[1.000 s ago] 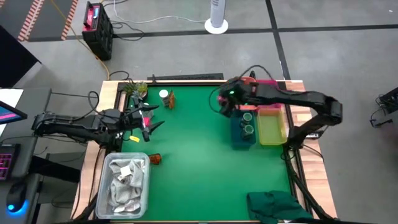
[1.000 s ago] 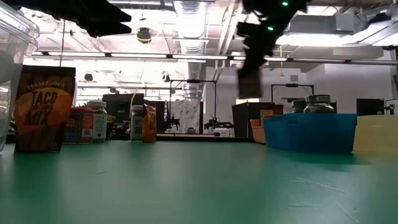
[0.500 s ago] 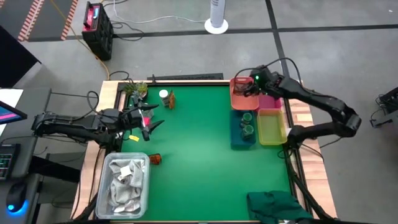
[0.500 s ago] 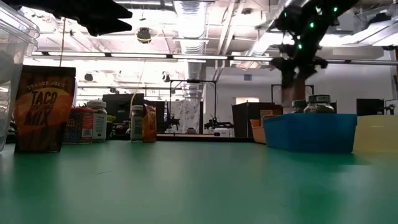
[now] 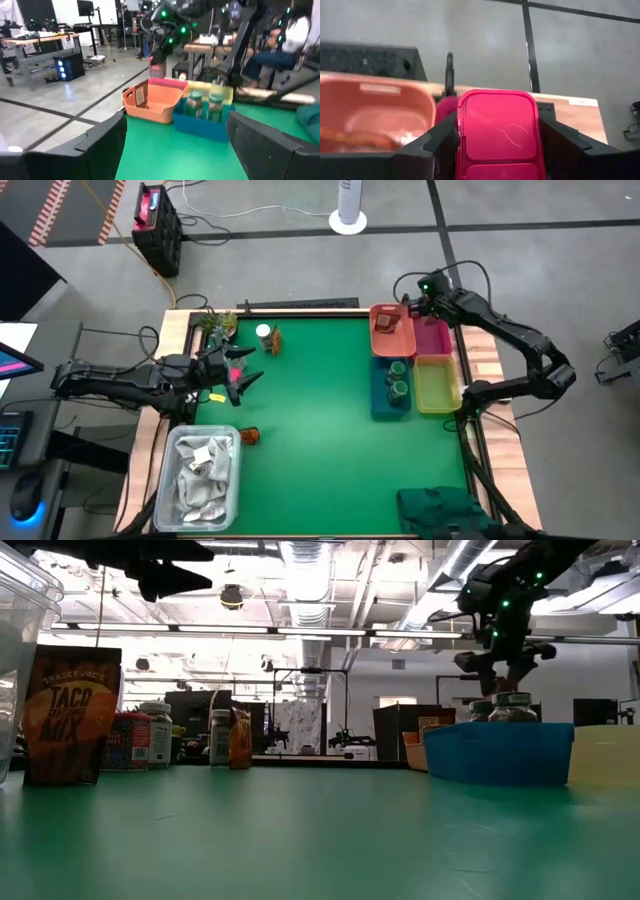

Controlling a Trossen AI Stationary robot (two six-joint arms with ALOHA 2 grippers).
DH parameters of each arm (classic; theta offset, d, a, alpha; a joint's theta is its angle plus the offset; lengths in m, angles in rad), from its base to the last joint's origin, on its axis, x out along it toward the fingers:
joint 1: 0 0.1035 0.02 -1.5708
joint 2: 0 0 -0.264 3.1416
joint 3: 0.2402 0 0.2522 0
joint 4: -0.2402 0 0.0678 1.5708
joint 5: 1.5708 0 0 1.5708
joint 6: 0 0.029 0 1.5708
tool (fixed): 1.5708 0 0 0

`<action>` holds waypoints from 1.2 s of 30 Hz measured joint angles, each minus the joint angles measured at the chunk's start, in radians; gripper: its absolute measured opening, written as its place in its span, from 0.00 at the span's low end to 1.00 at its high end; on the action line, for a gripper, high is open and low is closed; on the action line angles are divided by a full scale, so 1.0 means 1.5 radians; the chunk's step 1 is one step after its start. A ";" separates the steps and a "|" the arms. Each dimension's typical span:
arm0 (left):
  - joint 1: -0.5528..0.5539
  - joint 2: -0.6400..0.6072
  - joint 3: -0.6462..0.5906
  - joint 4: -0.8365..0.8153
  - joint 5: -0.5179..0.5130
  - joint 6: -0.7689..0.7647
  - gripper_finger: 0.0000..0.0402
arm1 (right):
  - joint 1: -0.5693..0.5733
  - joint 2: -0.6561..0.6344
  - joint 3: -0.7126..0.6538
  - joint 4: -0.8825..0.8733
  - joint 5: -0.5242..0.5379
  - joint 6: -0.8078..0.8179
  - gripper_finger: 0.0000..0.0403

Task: Sort spices by type
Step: Put the right red seasoning can into the red bin

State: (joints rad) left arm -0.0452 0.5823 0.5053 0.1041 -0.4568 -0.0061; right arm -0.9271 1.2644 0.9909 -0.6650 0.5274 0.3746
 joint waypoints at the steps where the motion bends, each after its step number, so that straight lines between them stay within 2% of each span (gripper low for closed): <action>1: 0.000 0.000 0.000 0.009 0.000 -0.006 0.82 | 0.000 0.001 0.000 0.007 0.000 0.008 0.62; 6: -0.001 0.000 0.000 0.029 0.023 -0.029 0.82 | 0.003 0.042 0.001 0.000 -0.007 0.041 0.62; 12: -0.001 0.000 0.000 0.028 0.055 -0.039 0.82 | 0.002 0.136 0.000 -0.021 0.000 0.081 0.62; 19: -0.001 0.000 0.000 0.002 0.077 -0.042 0.82 | 0.001 0.215 0.001 -0.005 0.003 0.078 0.62; 26: -0.001 0.000 0.000 -0.008 0.076 -0.042 0.82 | 0.001 0.213 0.001 -0.006 0.002 0.041 0.67; 36: -0.001 0.000 0.000 -0.019 0.076 -0.050 0.82 | -0.003 0.135 0.012 -0.061 -0.007 0.041 0.82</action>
State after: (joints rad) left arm -0.0471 0.5820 0.5053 0.0761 -0.3424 -0.0803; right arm -0.9319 1.4662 1.0083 -0.7572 0.5175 0.4363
